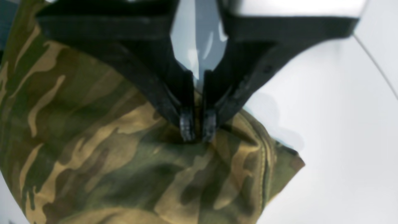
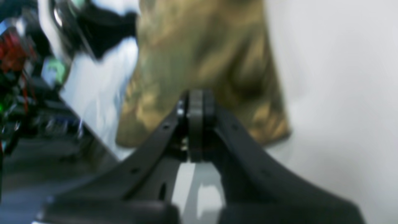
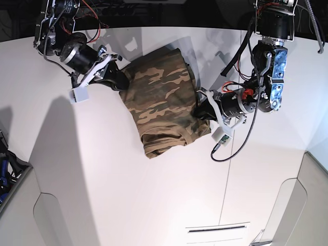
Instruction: Fold the T-shirt properly
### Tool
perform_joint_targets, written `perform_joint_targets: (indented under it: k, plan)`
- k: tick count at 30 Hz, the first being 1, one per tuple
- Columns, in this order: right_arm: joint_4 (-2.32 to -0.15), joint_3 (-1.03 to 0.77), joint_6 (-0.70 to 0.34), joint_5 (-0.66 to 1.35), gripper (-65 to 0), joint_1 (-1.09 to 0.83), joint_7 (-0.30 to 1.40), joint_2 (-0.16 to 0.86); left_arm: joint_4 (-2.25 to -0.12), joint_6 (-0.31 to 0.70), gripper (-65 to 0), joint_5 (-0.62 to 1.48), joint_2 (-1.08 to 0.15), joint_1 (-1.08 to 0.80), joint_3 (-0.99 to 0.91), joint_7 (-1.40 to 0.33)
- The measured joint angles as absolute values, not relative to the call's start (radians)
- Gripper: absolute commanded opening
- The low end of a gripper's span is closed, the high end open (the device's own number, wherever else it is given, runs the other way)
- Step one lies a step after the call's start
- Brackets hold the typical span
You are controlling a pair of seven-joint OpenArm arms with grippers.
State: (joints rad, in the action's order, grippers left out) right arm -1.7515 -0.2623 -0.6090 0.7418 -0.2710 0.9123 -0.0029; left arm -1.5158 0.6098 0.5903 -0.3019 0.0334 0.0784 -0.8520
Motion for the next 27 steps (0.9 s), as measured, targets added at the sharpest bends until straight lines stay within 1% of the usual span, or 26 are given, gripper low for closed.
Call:
perform_joint_targets:
  k: [7, 11, 14, 16, 20, 24, 27]
  plan:
    - [-1.757, -0.262, -0.584, 0.611, -65.0, -0.189, 0.908, -0.010, -1.516, 0.609, -60.0, 0.591, -0.302, 0.047, 0.078, -0.844]
    - [-1.757, -0.239, -0.583, 0.535, -65.0, -0.227, 0.916, -0.051, -1.515, 0.608, -60.0, 0.583, -0.266, 0.047, 0.077, -0.837]
    - [-1.756, -0.200, -0.583, 0.533, -65.0, -0.268, 0.918, -0.081, -1.515, 0.606, -60.0, 0.555, -0.232, 0.047, 0.077, -0.826]
    - [-1.756, -0.170, -0.583, 0.538, -65.0, -0.289, 0.915, -0.086, -1.515, 0.606, -60.0, 0.521, -0.212, 0.047, 0.077, -0.814]
    - [-1.756, -0.109, -0.583, 0.544, -65.0, -0.336, 0.910, -0.083, -1.515, 0.606, -60.0, 0.521, -0.191, 0.047, 0.077, -0.800]
    - [-1.765, -0.107, -0.583, 0.543, -65.0, -0.349, 0.918, -0.078, -1.521, 0.606, -60.0, 0.523, -0.200, 0.047, 0.070, -0.823]
    - [-1.826, -0.123, -0.583, 0.545, -65.0, -0.348, 0.946, -0.056, -1.589, 0.606, -60.0, 0.527, -0.226, 0.039, 0.034, -0.854]
